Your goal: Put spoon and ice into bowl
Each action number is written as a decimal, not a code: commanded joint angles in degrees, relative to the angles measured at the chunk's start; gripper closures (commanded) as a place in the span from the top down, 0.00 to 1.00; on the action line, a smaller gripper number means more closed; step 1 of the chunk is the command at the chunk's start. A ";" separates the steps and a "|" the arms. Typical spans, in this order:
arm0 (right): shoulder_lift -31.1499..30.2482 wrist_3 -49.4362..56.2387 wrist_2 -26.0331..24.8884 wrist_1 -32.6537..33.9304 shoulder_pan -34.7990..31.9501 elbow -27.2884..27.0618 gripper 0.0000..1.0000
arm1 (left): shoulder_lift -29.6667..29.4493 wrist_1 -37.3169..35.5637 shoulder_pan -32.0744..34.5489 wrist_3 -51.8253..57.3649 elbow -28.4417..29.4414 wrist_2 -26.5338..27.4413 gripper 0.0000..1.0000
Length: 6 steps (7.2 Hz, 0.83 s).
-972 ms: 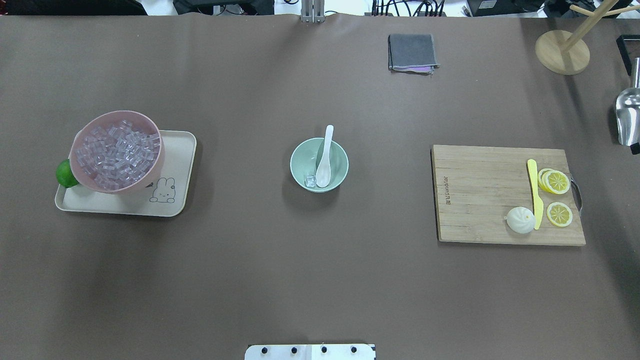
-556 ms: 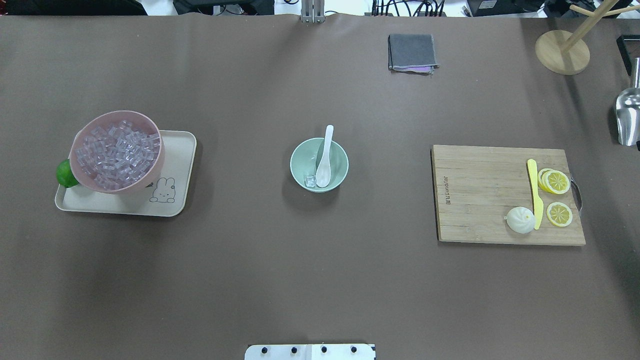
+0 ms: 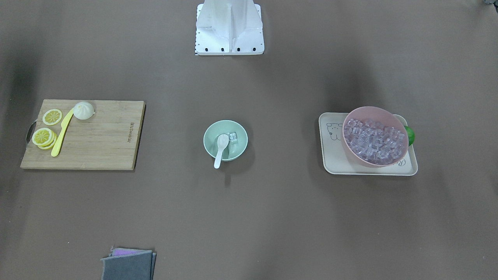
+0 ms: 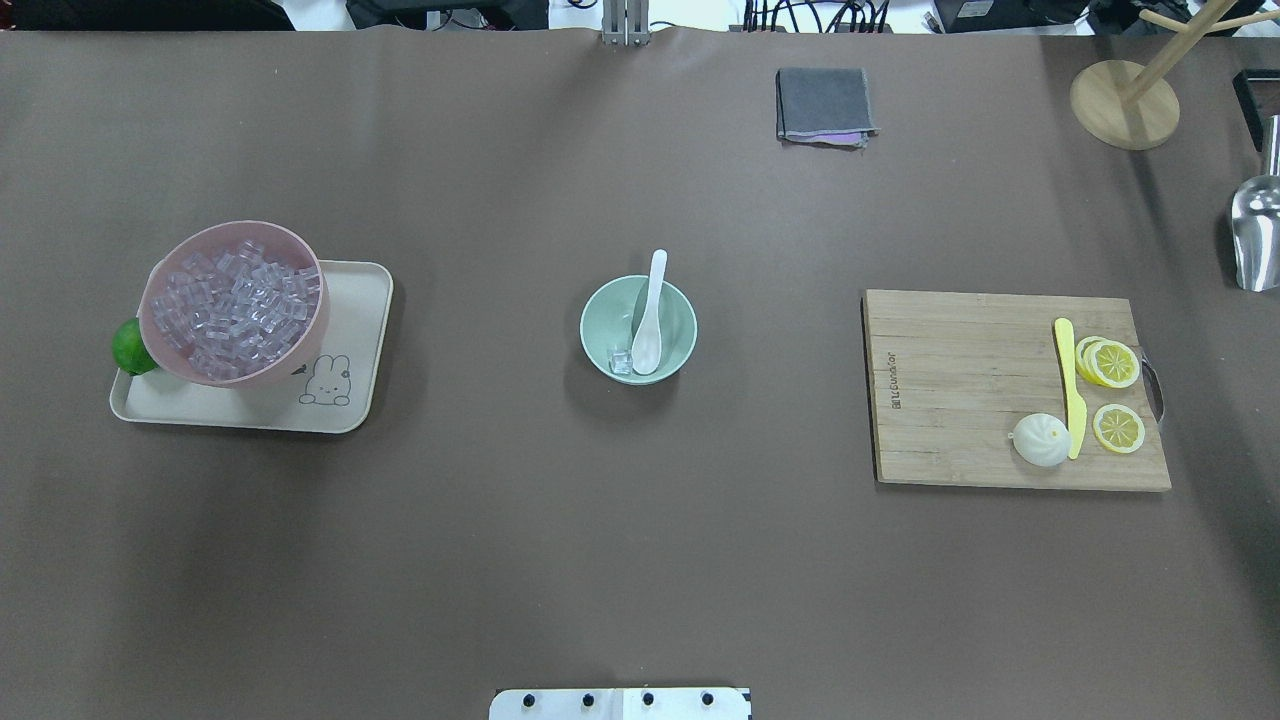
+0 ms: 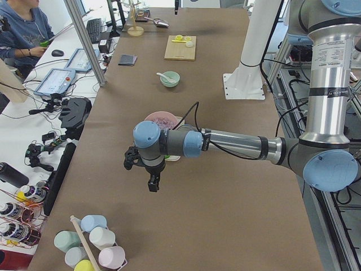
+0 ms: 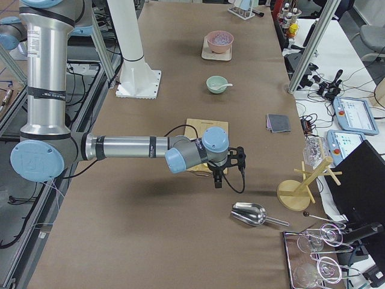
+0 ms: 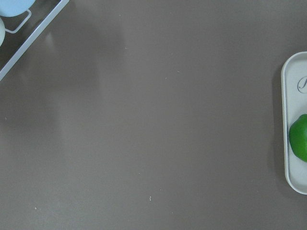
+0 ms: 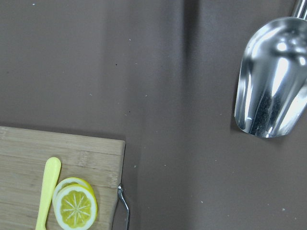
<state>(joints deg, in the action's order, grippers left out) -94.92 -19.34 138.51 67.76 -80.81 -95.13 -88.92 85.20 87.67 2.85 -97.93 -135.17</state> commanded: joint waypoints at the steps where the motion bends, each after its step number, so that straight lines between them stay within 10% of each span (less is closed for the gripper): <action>1: 0.08 0.96 -0.08 0.09 -0.23 0.12 1.00 | 0.15 0.06 0.13 -0.04 0.37 0.00 0.98; 6: 5.27 23.27 -5.08 21.69 -5.05 -1.99 1.00 | 0.06 0.06 0.13 0.05 0.37 -0.09 0.98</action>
<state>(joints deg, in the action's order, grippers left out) -90.17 0.32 134.59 86.07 -84.91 -96.57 -88.82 85.25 87.80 2.90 -97.64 -135.23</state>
